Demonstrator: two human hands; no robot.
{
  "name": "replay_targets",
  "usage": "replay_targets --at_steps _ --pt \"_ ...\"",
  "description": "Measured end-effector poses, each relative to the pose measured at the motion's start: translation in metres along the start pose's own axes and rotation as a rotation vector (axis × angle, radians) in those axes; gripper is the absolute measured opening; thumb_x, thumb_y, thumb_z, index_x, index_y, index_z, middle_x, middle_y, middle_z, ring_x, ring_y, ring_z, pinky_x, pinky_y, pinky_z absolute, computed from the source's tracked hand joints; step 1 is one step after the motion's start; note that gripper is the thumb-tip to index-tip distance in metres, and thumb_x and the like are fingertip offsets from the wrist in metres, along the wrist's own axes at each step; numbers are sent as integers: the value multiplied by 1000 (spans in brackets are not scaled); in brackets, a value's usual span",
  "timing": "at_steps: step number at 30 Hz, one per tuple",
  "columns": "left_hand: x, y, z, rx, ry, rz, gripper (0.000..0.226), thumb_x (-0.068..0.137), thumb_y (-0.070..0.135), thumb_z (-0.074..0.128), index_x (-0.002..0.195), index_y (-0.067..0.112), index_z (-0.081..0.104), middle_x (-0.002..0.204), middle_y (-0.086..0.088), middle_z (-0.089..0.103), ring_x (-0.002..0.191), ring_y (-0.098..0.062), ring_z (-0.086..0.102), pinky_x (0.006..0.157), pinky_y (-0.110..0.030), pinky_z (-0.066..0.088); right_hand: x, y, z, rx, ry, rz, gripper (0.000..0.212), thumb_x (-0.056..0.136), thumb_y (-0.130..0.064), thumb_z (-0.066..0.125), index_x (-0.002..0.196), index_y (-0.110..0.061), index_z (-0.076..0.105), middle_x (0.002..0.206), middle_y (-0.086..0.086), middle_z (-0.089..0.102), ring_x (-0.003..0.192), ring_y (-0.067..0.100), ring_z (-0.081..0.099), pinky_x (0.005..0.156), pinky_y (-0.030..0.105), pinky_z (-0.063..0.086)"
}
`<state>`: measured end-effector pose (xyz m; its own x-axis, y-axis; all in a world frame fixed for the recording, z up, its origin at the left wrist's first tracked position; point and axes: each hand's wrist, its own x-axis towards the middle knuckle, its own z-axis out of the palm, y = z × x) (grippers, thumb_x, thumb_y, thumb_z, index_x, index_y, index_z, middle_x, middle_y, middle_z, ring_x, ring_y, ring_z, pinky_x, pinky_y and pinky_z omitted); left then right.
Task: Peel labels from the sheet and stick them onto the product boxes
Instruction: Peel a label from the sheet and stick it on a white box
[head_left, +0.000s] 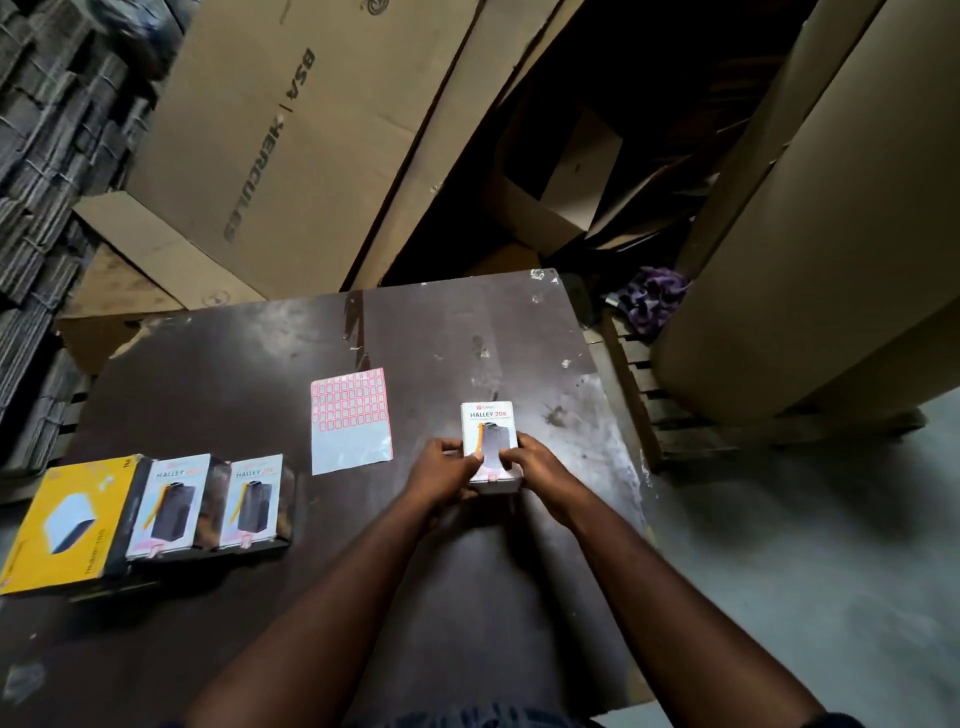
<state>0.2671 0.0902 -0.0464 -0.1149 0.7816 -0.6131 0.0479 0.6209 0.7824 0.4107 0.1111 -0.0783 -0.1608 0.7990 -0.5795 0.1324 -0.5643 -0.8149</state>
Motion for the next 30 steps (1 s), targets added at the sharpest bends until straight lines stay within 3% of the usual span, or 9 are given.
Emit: replay_targets --at_steps 4,6,8,14,16,19,22,26,30 --pt "23 -15 5 55 70 -21 13 90 13 69 90 19 57 100 -11 68 93 -29 71 76 -45 60 20 9 -8 -227 132 -33 47 71 -16 61 117 -17 71 109 0 75 98 16 71 95 42 55" --pt "43 -29 8 96 81 -36 28 82 25 74 102 16 58 105 -10 71 92 -25 72 73 -42 61 26 10 -10 -287 202 -31 43 76 -13 63 118 -16 71 112 1 75 98 14 70 92 34 56" --pt "60 -41 10 137 81 -27 38 70 37 72 102 21 59 104 -8 72 92 -24 72 82 -47 60 29 8 -13 -313 278 -26 37 79 -11 64 116 -14 72 114 2 74 99 15 68 84 24 52" --pt "90 -48 24 191 0 -2 36 78 16 71 114 13 63 112 -10 72 101 -26 70 94 -49 55 39 7 -22 -292 427 -29 34 82 -5 66 116 -8 69 117 7 71 105 20 66 78 16 41" --pt "104 -57 24 217 -33 0 42 76 16 68 117 10 64 115 -10 72 103 -24 70 96 -49 54 41 8 -22 -288 439 -28 31 83 -7 67 114 -8 67 118 7 71 104 20 66 80 17 42" --pt "91 -45 22 236 -62 -6 37 87 4 63 124 6 62 120 -12 70 108 -25 68 97 -42 54 44 8 -21 -293 442 -38 29 84 -12 69 113 -8 65 118 8 70 103 23 66 83 22 45" --pt "77 -41 11 239 -40 10 39 89 9 68 127 7 59 121 -12 67 109 -26 65 88 -38 53 43 9 -18 -339 478 -64 30 85 -13 68 114 -7 62 119 12 67 104 26 63 83 24 43" --pt "55 -46 -18 214 30 29 35 89 16 70 123 9 62 102 -12 65 81 -20 61 76 -37 51 30 4 2 -505 611 -168 32 88 -22 62 117 -9 60 126 12 56 117 31 54 95 36 44" --pt "33 -57 -53 194 133 62 21 88 22 70 108 21 65 102 -11 70 78 -16 63 81 -38 55 13 -2 44 -648 621 -390 37 83 -14 61 119 -7 60 129 15 53 121 33 49 101 43 41"
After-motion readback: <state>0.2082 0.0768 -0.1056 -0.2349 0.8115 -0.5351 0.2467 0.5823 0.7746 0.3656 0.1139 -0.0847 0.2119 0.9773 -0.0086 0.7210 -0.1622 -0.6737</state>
